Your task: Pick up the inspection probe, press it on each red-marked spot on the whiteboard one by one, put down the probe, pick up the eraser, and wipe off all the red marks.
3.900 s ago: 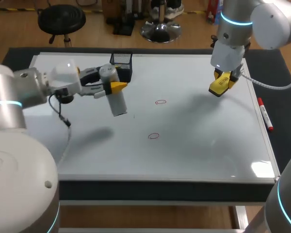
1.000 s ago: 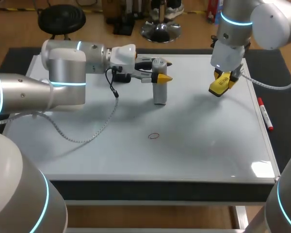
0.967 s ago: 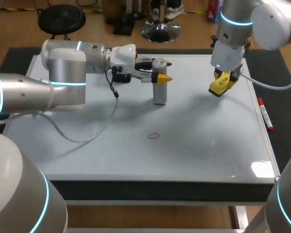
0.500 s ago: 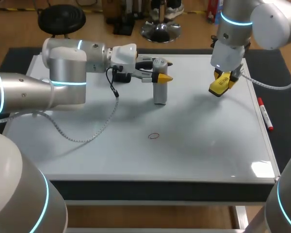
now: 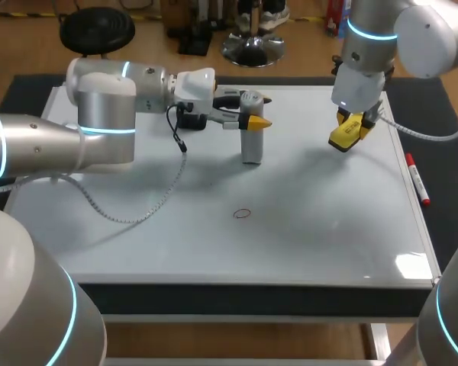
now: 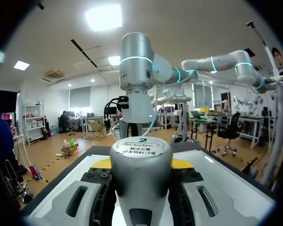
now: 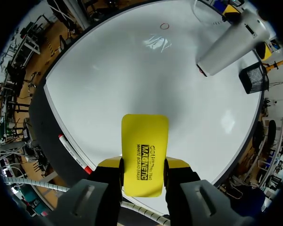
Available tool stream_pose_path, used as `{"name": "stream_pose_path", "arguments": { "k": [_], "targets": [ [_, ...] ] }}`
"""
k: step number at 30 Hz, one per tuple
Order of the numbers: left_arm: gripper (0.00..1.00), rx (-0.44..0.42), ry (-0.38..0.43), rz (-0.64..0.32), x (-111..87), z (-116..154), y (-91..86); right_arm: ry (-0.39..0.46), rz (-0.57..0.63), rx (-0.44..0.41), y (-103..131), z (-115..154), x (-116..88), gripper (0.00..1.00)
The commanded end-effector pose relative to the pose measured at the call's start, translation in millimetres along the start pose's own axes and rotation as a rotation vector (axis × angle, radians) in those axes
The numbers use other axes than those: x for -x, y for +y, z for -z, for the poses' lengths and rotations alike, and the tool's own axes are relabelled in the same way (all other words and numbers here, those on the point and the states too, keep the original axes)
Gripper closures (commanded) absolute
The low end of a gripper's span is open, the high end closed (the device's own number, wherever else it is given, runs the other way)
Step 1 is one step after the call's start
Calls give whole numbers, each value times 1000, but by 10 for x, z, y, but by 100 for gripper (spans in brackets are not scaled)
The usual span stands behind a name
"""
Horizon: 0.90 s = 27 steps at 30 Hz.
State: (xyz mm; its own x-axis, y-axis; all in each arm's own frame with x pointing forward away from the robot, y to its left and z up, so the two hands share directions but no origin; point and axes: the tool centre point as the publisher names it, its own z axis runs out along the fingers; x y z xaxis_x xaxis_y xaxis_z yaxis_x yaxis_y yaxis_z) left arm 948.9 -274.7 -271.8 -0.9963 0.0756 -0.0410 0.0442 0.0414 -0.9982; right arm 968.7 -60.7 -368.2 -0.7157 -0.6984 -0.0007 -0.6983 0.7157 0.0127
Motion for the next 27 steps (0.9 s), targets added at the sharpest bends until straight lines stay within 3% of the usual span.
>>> {"name": "stream_pose_path", "arguments": {
  "k": [1,20,27],
  "targets": [
    [100,1,27,0,27,5,-31,4,1,-2,-7,7,3,100],
    [100,-10,118,-35,299,80,-379,4,1,-2,-7,7,3,100],
    [100,4,188,-51,450,89,-551,4,1,-2,-7,7,3,100]
  ]
}}
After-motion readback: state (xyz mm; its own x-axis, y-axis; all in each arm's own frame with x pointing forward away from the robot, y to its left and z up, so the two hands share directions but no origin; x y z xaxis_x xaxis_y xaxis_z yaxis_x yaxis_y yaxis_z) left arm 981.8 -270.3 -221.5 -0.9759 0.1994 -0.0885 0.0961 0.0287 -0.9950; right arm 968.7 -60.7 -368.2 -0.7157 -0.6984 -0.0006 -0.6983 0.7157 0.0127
